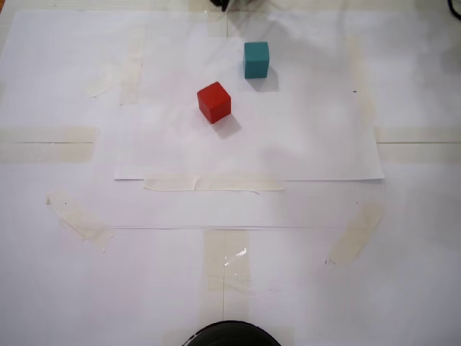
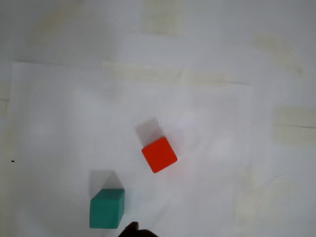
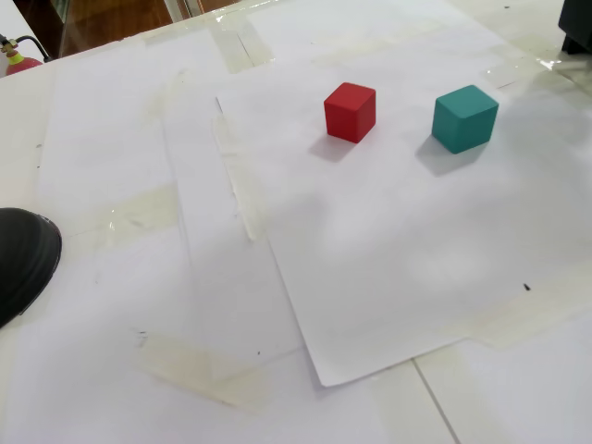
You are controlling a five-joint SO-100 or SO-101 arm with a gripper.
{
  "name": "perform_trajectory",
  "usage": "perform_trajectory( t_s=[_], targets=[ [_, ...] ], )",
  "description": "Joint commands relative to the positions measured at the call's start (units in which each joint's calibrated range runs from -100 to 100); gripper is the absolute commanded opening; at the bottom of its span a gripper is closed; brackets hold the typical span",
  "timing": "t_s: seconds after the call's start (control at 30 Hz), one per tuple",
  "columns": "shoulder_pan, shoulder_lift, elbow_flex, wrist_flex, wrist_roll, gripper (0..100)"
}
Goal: Put the red cube on the top of the blue cube.
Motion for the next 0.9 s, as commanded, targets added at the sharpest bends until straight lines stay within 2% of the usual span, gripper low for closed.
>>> perform_trajectory(
  t_s=[0.0,0.27,0.33,0.87],
  targets=[
    [0.3,6.0,-13.8,0.6,0.9,0],
    [0.6,9.8,-15.2,1.4,2.7,0],
    [0.3,10.2,-15.2,2.1,5.3,0],
    [-1.6,13.1,-13.5,-3.6,14.6,0]
  ],
)
